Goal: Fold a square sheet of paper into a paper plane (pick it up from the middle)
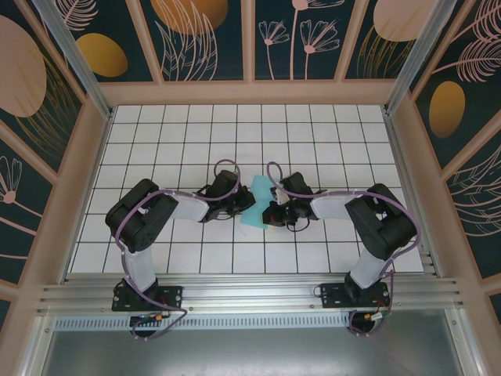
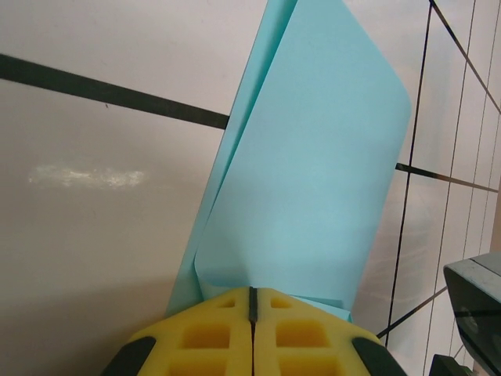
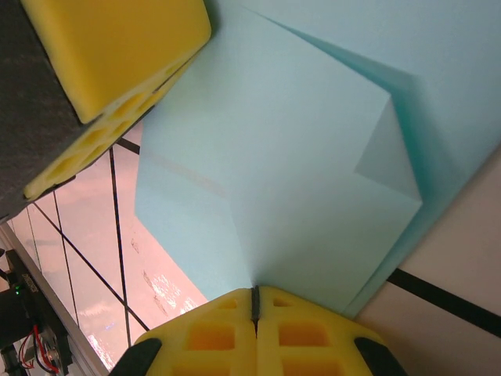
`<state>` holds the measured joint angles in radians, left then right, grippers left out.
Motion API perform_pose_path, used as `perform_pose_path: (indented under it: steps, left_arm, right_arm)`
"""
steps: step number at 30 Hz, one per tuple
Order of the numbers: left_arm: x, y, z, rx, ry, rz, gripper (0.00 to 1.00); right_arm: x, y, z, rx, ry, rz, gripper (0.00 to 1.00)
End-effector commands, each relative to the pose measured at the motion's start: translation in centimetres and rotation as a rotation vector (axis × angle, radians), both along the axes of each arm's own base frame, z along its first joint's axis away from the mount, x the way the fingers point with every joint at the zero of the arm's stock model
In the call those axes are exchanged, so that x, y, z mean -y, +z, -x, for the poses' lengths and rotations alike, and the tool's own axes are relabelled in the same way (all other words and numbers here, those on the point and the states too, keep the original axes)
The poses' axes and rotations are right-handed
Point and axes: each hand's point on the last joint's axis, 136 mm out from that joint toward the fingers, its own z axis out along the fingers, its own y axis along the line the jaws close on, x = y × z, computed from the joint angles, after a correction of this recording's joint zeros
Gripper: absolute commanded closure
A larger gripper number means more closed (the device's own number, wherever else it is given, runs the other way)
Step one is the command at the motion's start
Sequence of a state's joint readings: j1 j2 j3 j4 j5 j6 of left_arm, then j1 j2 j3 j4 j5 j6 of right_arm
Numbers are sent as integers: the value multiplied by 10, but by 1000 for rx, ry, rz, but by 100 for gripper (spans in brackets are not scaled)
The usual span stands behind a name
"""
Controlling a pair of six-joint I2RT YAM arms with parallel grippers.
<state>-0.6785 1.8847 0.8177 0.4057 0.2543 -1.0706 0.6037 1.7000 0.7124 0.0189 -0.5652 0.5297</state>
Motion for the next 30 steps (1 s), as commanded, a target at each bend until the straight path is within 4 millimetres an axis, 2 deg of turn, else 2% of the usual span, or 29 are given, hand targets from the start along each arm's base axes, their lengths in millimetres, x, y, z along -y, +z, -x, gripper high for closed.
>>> perform_pose_path:
  steps: [1,7,14,25,26,27,30]
  left_arm:
    - [-26,-24,-16,2,71,-116,92]
    - [-34,-27,-26,-6,92,-142,92]
    - [-33,-18,-41,4,94,-183,91]
    - [-39,-25,-45,-8,93,-200,91]
    - [-39,-23,-45,-7,90,-196,91]
    - [-32,-8,-55,27,87,-172,90]
    - [-30,13,-59,68,82,-163,89]
  right_arm:
    - [45,-50,34,-124,-21,239,100]
    - [45,-48,34,-124,-11,238,100]
    - [45,-47,35,-123,-1,239,100]
    - [50,-49,41,-114,17,245,100]
    - [51,-48,40,-111,18,245,100]
    - [50,-47,39,-107,21,243,100]
    - [48,-44,36,-95,29,236,100]
